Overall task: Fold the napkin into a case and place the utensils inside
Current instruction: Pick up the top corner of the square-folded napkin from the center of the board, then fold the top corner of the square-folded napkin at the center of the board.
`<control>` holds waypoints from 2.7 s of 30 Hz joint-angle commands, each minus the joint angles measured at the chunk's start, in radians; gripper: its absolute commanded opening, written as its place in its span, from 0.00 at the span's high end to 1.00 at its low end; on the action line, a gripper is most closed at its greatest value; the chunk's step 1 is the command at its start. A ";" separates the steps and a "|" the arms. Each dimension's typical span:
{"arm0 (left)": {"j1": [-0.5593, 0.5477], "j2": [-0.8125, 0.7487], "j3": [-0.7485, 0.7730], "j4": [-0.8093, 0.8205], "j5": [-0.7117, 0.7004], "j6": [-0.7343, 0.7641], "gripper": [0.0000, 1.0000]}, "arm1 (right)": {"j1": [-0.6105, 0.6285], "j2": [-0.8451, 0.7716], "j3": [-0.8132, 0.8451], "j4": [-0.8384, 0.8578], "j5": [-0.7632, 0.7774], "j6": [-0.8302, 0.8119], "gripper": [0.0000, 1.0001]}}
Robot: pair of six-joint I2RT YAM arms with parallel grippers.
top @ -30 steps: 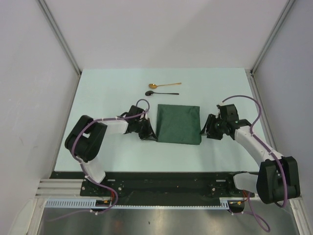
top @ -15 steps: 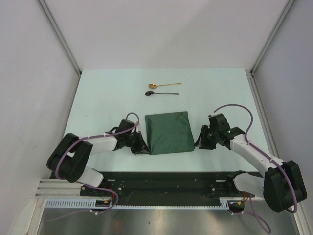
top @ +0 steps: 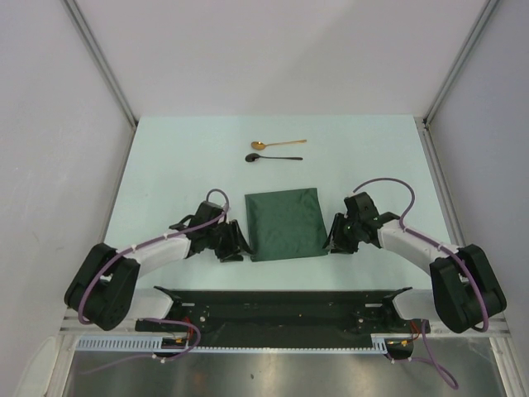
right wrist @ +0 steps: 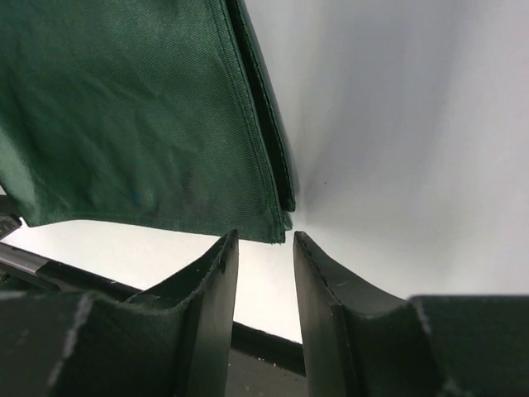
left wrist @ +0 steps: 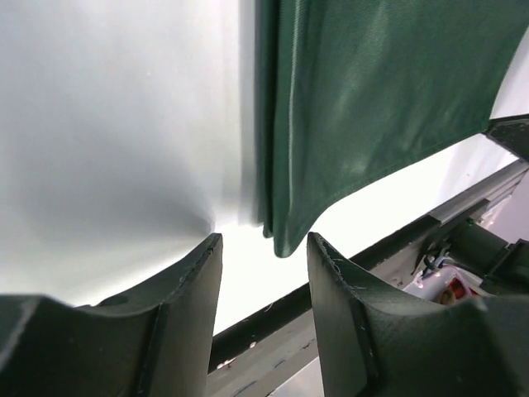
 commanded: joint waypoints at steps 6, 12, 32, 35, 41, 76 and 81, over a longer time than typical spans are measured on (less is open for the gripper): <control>-0.001 -0.057 0.041 -0.079 -0.055 0.049 0.50 | -0.014 0.020 -0.003 0.069 -0.030 -0.011 0.71; 0.004 -0.075 0.065 -0.104 -0.063 0.063 0.50 | -0.029 0.020 -0.002 0.051 -0.033 -0.021 0.72; 0.085 -0.032 0.241 -0.100 -0.023 0.126 0.59 | -0.006 0.081 0.053 0.322 -0.182 0.022 1.00; 0.076 0.056 0.264 -0.034 0.012 0.094 0.65 | 0.012 0.238 0.172 0.389 -0.246 0.029 1.00; 0.000 0.135 0.249 0.010 -0.007 0.063 0.76 | 0.084 0.508 0.420 0.431 -0.299 0.034 1.00; -0.031 0.089 0.066 0.045 -0.073 0.039 0.82 | 0.130 0.939 0.903 0.512 -0.440 0.109 1.00; -0.036 0.084 0.062 0.048 -0.072 0.034 0.82 | 0.125 0.965 0.922 0.537 -0.450 0.131 1.00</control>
